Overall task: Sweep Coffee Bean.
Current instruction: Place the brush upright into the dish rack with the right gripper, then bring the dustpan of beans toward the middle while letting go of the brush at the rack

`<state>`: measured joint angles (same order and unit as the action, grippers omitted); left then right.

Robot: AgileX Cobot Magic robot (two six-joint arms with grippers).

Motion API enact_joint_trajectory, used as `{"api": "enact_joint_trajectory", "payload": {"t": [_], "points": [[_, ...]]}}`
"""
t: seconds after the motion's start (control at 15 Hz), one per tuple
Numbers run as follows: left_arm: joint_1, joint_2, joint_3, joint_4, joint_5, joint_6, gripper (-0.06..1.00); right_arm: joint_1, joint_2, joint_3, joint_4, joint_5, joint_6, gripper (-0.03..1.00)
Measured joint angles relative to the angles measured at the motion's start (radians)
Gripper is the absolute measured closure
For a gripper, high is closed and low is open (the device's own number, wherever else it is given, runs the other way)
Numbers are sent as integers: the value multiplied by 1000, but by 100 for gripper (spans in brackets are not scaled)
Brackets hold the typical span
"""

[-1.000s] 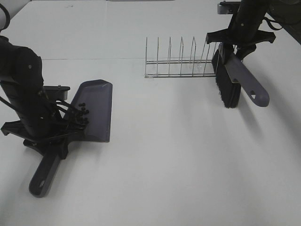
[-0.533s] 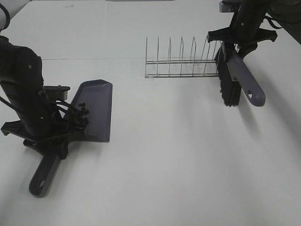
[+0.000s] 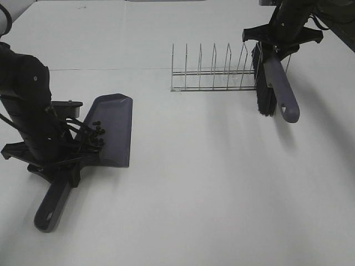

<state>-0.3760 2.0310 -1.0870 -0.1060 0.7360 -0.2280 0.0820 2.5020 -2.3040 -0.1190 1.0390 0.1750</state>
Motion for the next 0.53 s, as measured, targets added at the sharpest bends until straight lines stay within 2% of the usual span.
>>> {"api": "enact_joint_trajectory", "payload": {"t": [0.13,0.2,0.33,0.4,0.53], "points": [[0,0,0,0,0,0,62,0,0,0,-7,-10,1,69],[0,0,0,0,0,0,62,0,0,0,-11,-12,12,63],[0,0,0,0,0,0,62,0,0,0,-19,-15,29,41],[0,0,0,0,0,0,62,0,0,0,-19,-15,36,35],[0,0,0,0,0,0,62,0,0,-11,-19,9,41,31]]}}
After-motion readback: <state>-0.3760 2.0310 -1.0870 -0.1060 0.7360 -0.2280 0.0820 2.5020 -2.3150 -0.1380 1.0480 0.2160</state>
